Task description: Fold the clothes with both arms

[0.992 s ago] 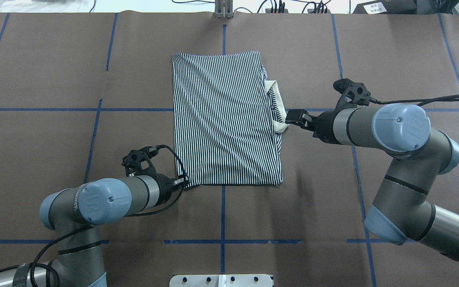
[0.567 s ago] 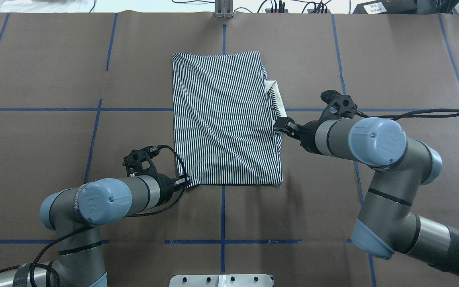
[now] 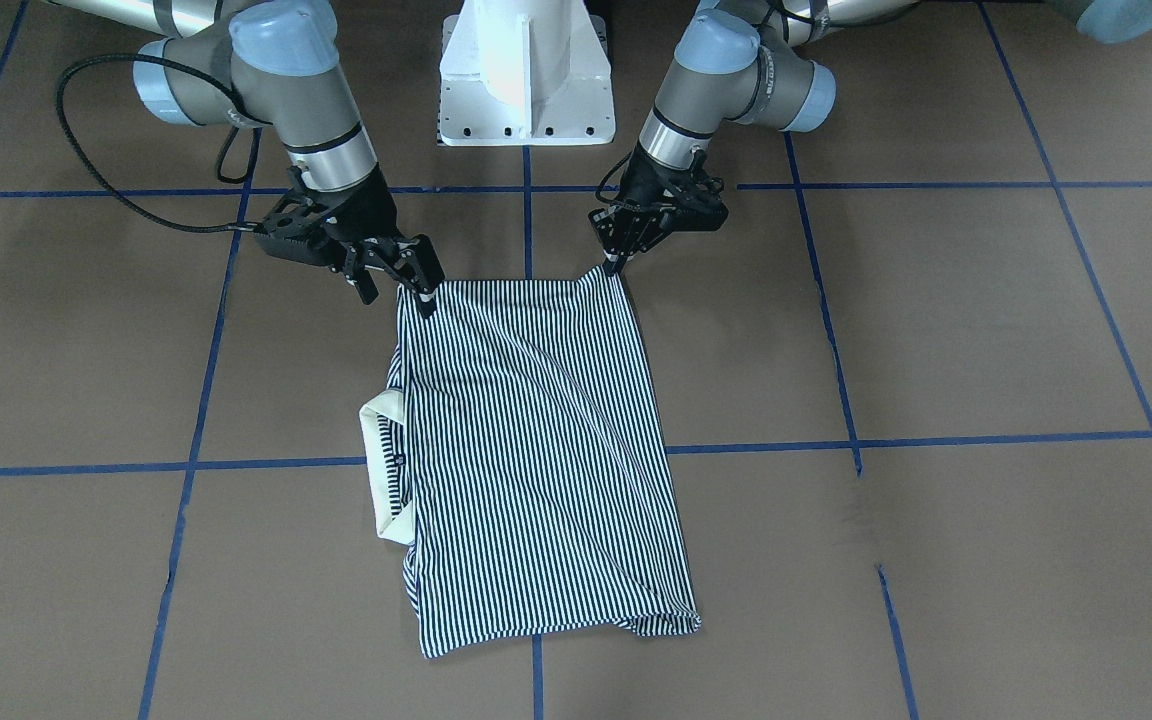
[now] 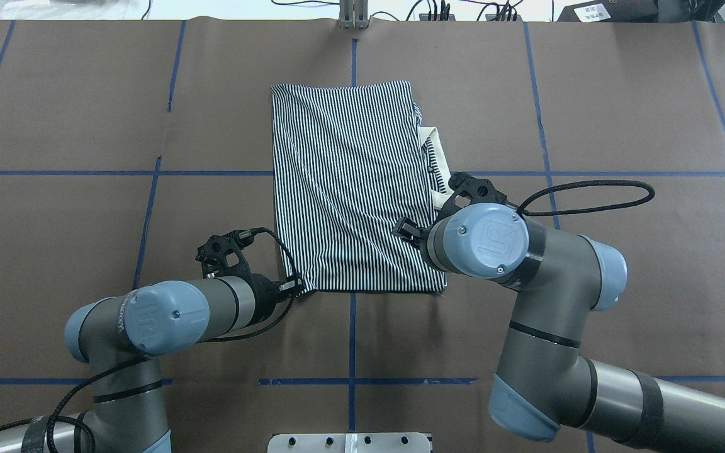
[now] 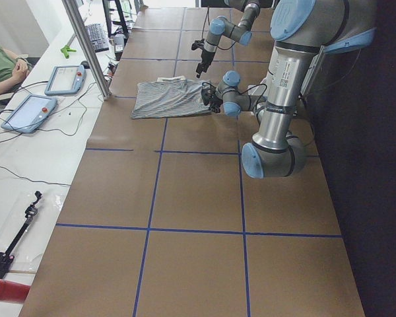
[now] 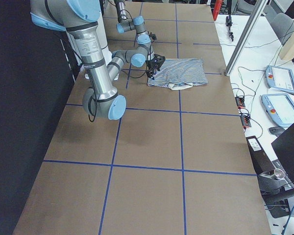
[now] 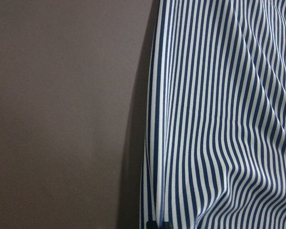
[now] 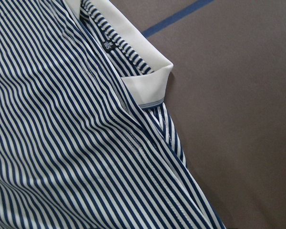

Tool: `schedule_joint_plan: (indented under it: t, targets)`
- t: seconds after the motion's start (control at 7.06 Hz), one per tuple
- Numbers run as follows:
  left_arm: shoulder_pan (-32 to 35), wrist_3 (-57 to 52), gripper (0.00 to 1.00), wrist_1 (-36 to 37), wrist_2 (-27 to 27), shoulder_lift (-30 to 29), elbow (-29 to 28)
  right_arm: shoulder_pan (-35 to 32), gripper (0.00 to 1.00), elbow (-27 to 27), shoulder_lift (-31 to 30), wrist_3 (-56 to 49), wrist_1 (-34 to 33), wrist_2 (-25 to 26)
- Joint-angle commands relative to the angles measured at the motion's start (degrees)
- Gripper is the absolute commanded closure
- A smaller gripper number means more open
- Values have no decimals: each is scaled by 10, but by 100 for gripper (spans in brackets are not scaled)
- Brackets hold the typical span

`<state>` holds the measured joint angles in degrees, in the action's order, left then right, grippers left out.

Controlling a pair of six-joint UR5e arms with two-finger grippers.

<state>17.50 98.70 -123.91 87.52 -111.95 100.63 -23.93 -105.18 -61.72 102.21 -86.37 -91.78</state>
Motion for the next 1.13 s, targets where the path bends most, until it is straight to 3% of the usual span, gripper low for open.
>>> schedule_joint_plan:
  t: [0.0,0.43,0.99]
  targets:
    - [0,0,100,0,0,-4,0,17,10,41,37,24,-43,1]
    - [0,1,100,0,-1,-4,0,26,19,78,60,62,-44,12]
    - [0,1,100,0,-2,-3,1,28,21,105,70,66,-43,17]
